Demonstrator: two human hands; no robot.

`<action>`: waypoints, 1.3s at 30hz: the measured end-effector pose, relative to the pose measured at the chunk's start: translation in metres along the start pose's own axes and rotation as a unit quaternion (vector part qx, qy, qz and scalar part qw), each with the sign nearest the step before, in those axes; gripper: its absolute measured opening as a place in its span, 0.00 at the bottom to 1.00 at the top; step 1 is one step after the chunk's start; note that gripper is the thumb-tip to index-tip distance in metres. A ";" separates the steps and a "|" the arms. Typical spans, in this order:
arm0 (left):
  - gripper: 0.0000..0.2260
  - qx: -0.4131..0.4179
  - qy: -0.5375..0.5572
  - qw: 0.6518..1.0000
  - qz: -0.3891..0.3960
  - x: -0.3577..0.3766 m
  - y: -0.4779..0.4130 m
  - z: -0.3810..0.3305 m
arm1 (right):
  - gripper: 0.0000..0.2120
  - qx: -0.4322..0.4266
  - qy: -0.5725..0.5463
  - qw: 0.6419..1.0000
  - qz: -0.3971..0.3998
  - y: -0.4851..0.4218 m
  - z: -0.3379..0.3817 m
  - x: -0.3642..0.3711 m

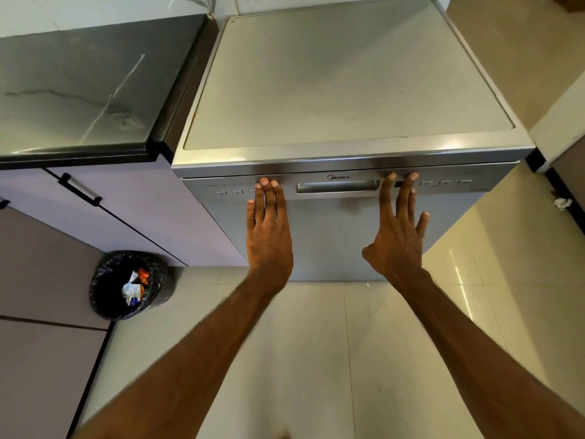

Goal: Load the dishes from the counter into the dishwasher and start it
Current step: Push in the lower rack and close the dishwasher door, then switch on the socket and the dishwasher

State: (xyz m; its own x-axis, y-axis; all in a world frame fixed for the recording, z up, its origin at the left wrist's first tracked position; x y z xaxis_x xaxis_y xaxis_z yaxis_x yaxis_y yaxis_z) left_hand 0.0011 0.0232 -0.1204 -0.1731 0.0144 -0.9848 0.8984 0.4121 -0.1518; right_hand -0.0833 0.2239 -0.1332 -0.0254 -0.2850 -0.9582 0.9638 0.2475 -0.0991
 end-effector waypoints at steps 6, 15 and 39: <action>0.46 0.010 -0.018 0.999 0.038 -0.006 0.000 0.003 | 0.67 -0.005 0.005 0.999 0.036 0.002 -0.001 -0.010; 0.45 0.030 -0.027 0.995 0.086 -0.021 -0.001 0.009 | 0.64 -0.014 0.013 0.996 0.091 0.001 -0.007 -0.025; 0.44 0.137 0.008 0.977 0.164 -0.056 -0.006 0.035 | 0.59 0.007 -0.019 0.992 0.127 0.002 -0.009 -0.050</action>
State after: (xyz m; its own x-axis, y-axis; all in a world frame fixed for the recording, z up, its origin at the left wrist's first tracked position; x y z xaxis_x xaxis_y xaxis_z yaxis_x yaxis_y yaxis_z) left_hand 0.0200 -0.0122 -0.0673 0.1378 0.1207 -0.9831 0.9806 0.1229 0.1525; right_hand -0.0819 0.2467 -0.0882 0.2276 -0.2497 -0.9412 0.9414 0.3035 0.1472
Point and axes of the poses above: each hand's wrist, its own y-axis away from the middle knuckle, its own x-axis out of the palm, z = x × y, the point moved 3 cm from there along -y, towards the middle knuckle, and after that the axes turned 5 degrees about y, right-handed, at the moved point
